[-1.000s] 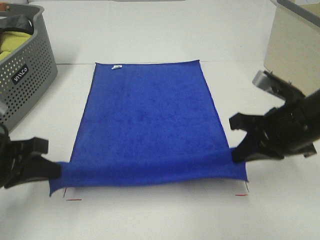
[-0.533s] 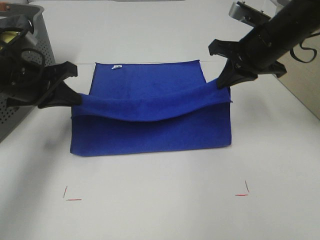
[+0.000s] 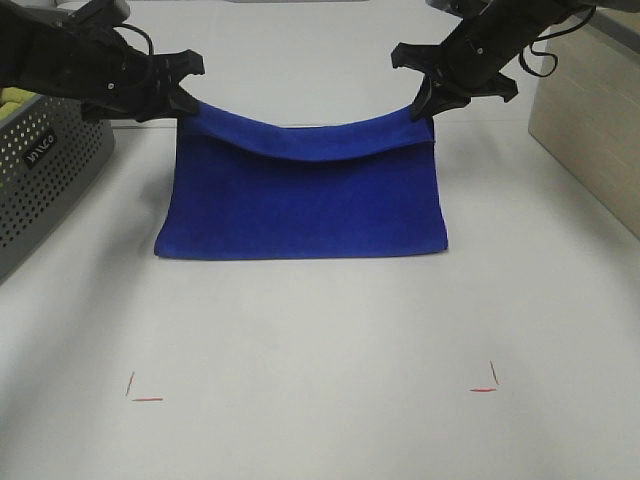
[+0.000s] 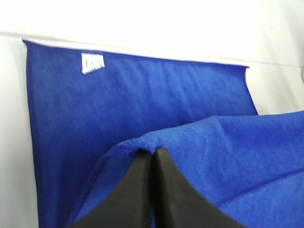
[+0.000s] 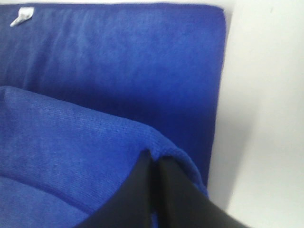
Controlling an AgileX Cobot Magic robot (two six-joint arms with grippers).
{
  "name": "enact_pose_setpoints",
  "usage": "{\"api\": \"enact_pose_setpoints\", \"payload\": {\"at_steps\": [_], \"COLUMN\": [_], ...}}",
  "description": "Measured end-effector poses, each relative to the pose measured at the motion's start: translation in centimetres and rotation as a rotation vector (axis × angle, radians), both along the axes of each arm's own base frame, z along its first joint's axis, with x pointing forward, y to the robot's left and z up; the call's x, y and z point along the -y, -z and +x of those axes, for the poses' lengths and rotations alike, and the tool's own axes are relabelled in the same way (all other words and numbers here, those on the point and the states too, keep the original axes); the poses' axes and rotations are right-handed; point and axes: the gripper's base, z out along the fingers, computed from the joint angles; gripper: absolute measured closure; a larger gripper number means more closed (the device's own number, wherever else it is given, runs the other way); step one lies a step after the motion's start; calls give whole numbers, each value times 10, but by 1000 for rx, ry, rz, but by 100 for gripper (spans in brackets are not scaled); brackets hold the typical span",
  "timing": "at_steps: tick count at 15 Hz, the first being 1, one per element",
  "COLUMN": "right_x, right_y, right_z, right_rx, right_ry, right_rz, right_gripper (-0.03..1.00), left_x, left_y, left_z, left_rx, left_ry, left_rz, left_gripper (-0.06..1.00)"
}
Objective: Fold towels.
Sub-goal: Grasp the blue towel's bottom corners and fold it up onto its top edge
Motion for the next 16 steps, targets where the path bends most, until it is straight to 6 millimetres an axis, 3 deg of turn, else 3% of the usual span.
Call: {"api": "enact_pose_setpoints", "payload": {"at_steps": [1,2,3,4,5,9,11,13,14,16], "right_x": [0,0,-2,-2,-3,-2,-2,-2,-2,-3], "right_y": [4,4,26,26,44,72,71,71,67,52], "right_z": [13,13,33,33,47,55,56,55,53,47], "right_rx": [30,30,65,65,120,148,155,144,126,92], "right_ry": [2,2,4,4,24,52,54,49,36,13], "right_rz": [3,3,8,8,10,1,0,1,-4,-7], "right_gripper": [97,97,97,97,97,97,81,47,33,25], "left_x": [0,0,0,0,0,0,0,1,1,5], "left_y": [6,6,14,14,27,59,61,60,58,51], "left_z": [12,12,35,35,53,72,74,73,72,68], "left_rx": [20,20,67,67,96,101,107,114,118,108], "left_ry": [-16,-16,-46,-46,-74,-94,-85,-45,-15,63], "left_rz": [10,10,25,25,37,54,70,108,129,149], "left_gripper": [94,94,94,94,94,91,69,36,28,24]}}
